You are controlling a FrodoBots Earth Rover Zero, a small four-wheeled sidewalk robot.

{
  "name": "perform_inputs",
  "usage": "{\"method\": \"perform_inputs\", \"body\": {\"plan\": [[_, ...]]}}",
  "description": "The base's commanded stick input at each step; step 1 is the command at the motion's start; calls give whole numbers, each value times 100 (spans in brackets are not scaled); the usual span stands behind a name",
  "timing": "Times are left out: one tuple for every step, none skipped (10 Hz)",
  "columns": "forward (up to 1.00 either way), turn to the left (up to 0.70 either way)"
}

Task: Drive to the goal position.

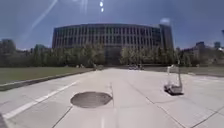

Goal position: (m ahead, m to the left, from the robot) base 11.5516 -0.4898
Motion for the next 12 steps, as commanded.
{"method": "perform_inputs", "body": {"plan": [[70,1],[70,2],[70,0],[70,0],[70,0],[70,0],[70,2],[70,0],[70,2],[70,1],[70,0],[70,0]]}}
